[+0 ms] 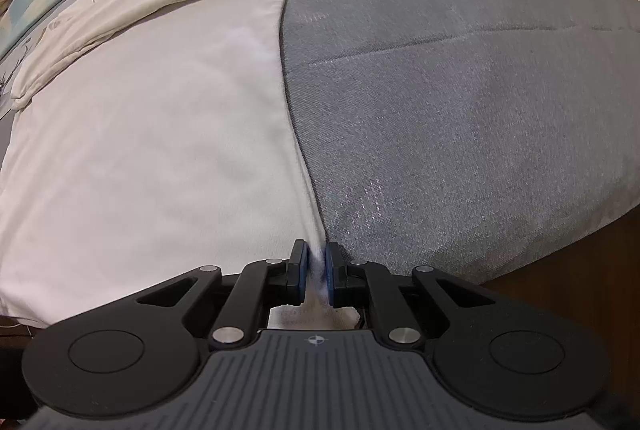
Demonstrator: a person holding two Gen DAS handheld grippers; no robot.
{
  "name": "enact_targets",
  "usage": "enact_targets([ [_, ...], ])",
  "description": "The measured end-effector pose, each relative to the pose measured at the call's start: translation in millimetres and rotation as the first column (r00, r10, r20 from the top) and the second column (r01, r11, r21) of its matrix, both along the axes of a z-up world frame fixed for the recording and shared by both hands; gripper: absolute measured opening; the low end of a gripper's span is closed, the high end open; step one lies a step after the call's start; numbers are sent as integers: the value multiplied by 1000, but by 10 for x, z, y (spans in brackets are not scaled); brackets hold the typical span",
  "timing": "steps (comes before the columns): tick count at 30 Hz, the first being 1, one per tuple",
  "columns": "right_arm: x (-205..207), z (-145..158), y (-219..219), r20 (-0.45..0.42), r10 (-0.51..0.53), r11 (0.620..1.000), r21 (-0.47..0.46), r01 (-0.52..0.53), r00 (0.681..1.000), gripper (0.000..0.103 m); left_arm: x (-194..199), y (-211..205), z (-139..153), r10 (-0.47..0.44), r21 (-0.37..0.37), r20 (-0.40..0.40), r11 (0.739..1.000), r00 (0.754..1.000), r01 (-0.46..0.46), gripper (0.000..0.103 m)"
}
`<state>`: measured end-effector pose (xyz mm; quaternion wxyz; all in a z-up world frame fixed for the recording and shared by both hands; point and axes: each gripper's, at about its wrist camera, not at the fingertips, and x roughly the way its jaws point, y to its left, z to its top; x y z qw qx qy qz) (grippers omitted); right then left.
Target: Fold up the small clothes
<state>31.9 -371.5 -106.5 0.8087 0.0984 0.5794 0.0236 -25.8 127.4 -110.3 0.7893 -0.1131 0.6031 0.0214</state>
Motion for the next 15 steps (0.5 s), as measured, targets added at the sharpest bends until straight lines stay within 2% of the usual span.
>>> enact_targets([
  [1,-7,11,5,9,0,1000,3,0,1000,6,-12,-1,4,-2,1,6,1000,1000,2,21],
  [2,-7,23,5,17,1,1000,9,-1,1000,5,-16,-10,20,-8,1,16,1000,1000,8,10],
  [3,-13,35,6,27,1,1000,15,-1,1000,5,-23,-20,38,-16,1,26,1000,1000,16,4],
  [8,-83,320,-41,152,-20,996,84,8,988,4,-71,-30,335,-42,-5,116,999,992,43,3],
  [12,-159,711,-99,249,-19,990,139,-16,968,4,-192,24,768,-69,-39,214,996,974,79,2],
  [15,-269,964,-172,289,-32,982,187,-23,957,4,-371,59,1136,-107,-49,283,991,953,125,0],
])
